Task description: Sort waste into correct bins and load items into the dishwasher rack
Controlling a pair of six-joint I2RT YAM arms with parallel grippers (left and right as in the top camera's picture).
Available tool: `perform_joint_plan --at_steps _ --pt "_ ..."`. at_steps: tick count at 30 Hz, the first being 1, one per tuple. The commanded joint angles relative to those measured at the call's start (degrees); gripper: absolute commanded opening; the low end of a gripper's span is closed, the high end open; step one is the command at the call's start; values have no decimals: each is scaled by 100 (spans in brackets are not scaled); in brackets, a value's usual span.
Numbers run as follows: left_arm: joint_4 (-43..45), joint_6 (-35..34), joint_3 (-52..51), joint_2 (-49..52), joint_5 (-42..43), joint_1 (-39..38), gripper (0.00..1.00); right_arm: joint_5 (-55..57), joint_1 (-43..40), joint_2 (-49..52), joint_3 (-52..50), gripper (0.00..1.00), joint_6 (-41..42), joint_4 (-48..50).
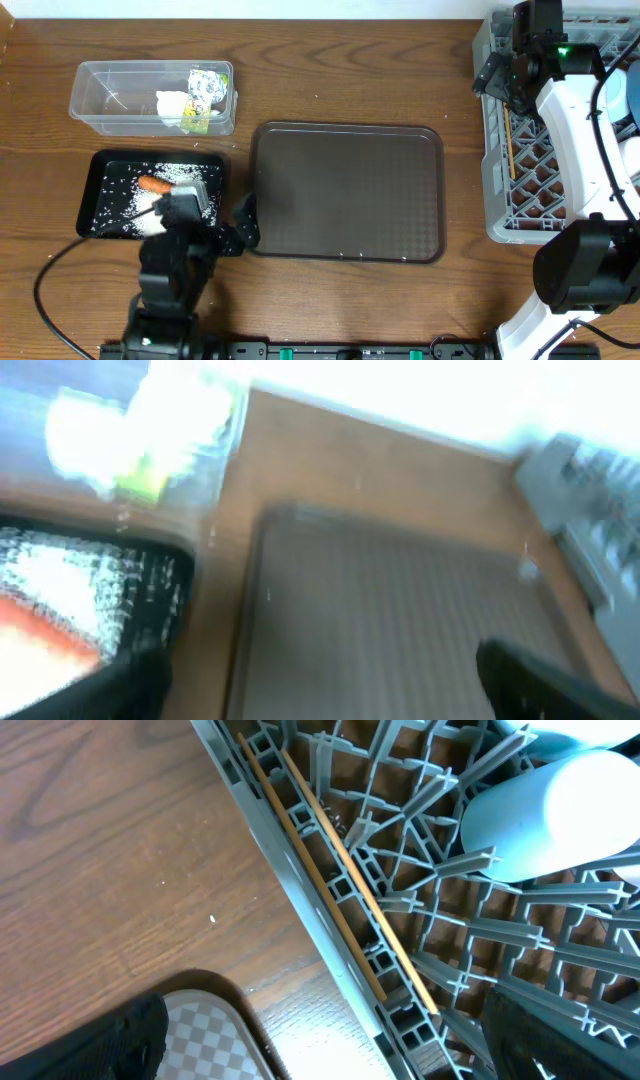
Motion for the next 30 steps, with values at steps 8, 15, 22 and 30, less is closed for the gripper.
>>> perform_joint_plan --at_steps 8,15,22,30 --pt "1644 737 -1871 -1620 -57 13 100 63 -33 35 0 99 83 -7" --pt "1886 946 -2081 -2149 -378 59 100 63 -33 35 0 99 83 -7" --pt "857 944 -2081 -2479 -505 149 100 63 -33 35 0 99 83 -7" --pt "870 940 -2081 -2476 -503 170 100 63 -33 35 0 99 83 -7"
